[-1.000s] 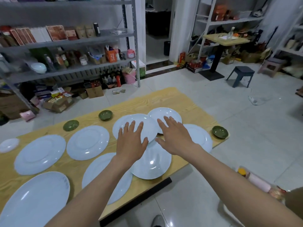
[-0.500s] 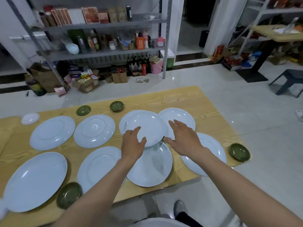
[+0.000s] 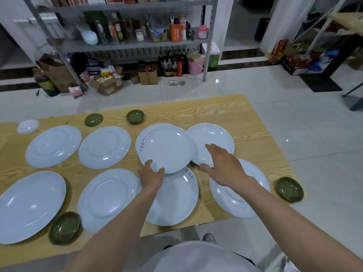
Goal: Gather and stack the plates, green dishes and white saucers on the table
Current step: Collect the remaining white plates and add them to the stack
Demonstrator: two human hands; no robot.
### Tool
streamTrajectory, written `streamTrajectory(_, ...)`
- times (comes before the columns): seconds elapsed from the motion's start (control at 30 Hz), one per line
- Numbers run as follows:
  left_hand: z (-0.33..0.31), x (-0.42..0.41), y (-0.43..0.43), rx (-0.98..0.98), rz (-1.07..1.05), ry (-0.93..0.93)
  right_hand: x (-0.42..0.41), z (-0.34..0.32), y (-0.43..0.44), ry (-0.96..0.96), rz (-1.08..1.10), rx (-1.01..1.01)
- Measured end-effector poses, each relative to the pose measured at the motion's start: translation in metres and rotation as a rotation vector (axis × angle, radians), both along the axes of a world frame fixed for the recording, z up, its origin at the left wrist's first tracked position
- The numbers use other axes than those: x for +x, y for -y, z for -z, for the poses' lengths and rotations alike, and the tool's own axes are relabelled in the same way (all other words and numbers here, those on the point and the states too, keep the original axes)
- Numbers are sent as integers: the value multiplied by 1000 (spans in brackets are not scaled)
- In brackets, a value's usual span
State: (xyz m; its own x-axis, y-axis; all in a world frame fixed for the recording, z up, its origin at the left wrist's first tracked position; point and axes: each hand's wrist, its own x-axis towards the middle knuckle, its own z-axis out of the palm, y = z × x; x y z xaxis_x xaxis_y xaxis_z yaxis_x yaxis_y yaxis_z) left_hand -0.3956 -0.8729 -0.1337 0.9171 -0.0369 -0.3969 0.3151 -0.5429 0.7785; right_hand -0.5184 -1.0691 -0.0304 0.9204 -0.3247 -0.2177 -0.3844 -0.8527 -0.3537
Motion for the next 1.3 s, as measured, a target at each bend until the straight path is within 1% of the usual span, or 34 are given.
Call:
streamTrajectory(0.2,14,3,6,-205,-166,-47,1,12,12,-32,-1,28)
streamTrajectory(0.33,13,6,9,-494,-342,-154,4,15,23,-40,0,33)
streamTrajectory(0.43,11,7,7,-582,-375,-141,6,22,35,-14,24,70)
streamTrajectory(0.5,7,8,8,-626,-392,-131,8,30,46,24,85,150)
streamTrajectory(0.6,0,9,14,-655,-408,-102,12,45,66,78,249,338)
streamTrajectory(0.8,-11,14,27,-684,-424,-36,15,83,91,120,500,525)
streamTrajectory(0.87,-12,15,32,-692,-424,-18,17,92,100,108,523,514)
streamTrajectory(0.97,-14,15,39,-711,-432,-9,22,101,112,98,495,430)
streamTrajectory(1.03,-14,14,44,-719,-450,-6,25,106,119,90,505,428)
streamTrajectory(1.17,-9,9,52,-734,-492,1,30,118,129,76,596,527)
streamTrajectory(1.3,-8,7,59,-760,-517,15,39,132,136,119,675,601)
